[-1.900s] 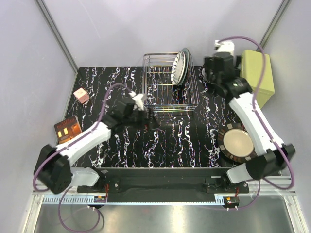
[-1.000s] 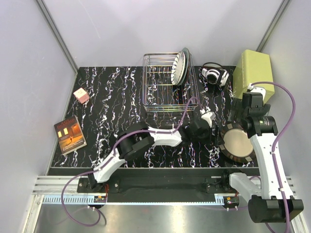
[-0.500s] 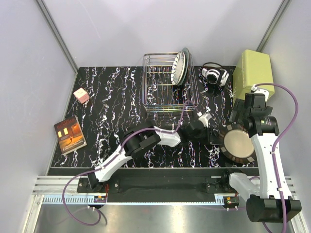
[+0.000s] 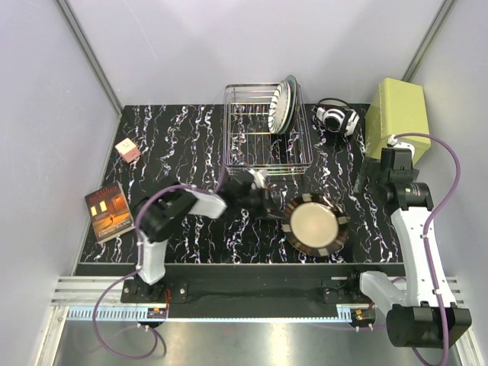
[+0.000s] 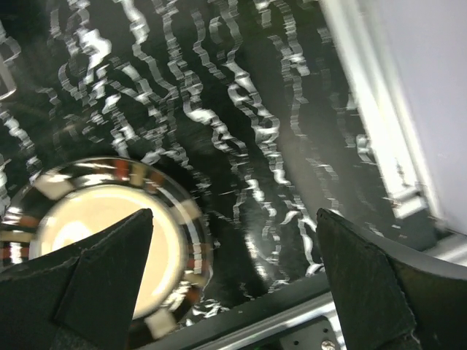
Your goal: Load the plates into the dish rack
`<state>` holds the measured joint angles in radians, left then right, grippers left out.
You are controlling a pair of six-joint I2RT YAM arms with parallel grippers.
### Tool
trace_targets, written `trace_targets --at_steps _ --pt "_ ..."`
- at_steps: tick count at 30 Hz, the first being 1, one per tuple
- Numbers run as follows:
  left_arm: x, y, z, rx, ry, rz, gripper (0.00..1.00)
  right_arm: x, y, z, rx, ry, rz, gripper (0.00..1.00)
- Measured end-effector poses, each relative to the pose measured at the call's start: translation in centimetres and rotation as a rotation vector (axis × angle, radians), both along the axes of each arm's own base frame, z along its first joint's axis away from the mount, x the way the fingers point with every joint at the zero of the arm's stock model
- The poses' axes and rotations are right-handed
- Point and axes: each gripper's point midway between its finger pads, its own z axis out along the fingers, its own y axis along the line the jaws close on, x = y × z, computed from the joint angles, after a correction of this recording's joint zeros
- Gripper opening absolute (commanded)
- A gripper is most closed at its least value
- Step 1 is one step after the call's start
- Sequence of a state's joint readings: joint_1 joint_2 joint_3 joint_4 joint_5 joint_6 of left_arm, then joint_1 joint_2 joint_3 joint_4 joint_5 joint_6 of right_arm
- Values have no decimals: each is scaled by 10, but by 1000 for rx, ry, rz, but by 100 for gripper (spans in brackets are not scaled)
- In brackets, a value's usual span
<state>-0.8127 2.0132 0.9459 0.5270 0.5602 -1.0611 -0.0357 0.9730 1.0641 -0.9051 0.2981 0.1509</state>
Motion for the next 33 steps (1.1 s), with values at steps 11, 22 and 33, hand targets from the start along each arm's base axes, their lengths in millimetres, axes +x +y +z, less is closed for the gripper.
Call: trace_targets --at_steps 11,22,33 --pt "-5 149 17 158 -44 70 0 49 121 -74 578 93 433 91" --pt "-20 185 -9 230 -1 65 0 18 183 -173 1037 376 471 77" --pt "10 180 -12 236 2 58 0 -16 255 -175 1102 491 683 52"
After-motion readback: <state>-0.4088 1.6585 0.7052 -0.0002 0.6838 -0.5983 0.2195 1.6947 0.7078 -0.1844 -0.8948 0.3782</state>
